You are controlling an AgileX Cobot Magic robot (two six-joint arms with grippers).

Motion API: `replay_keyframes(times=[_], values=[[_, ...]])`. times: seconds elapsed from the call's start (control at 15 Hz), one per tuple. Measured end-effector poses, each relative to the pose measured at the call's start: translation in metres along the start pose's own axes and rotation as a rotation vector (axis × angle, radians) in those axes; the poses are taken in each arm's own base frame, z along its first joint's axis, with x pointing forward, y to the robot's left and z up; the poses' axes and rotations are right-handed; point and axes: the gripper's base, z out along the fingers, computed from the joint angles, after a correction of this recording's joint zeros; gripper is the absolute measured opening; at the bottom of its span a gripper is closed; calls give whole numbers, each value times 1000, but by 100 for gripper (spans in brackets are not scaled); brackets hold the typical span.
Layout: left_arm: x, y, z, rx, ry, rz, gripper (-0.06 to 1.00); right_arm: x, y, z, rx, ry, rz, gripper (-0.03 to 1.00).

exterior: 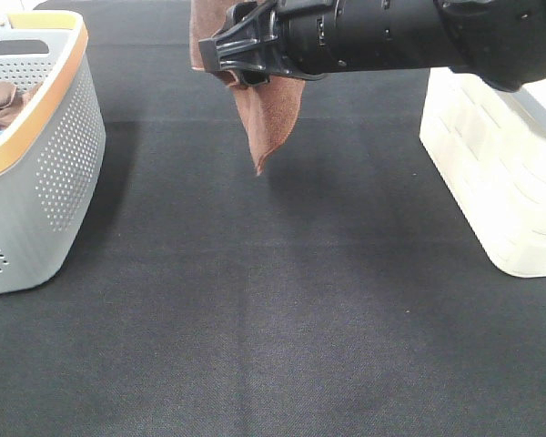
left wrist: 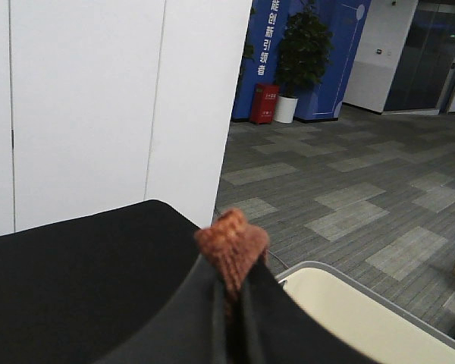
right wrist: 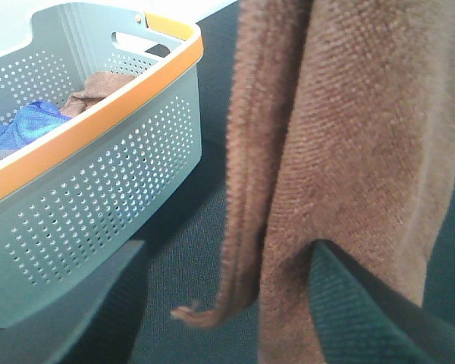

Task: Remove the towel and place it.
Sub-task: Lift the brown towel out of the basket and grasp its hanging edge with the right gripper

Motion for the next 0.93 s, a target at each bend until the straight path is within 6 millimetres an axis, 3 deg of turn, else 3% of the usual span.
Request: replay_keyframes(times=[0.27, 0.67, 0.8, 0.93], values=[[0, 0, 0, 0, 0, 0, 0, -1, 9, -3, -33, 2, -14, 59], [0, 0, 0, 0, 0, 1, 0, -19, 16, -26, -63, -64, -25, 59], [0, 0, 0, 1, 1, 1, 0, -19, 15, -25, -59, -65, -29, 59], [0, 0, 0, 1, 1, 1, 0, -9, 14, -12, -37, -38, -39, 59]])
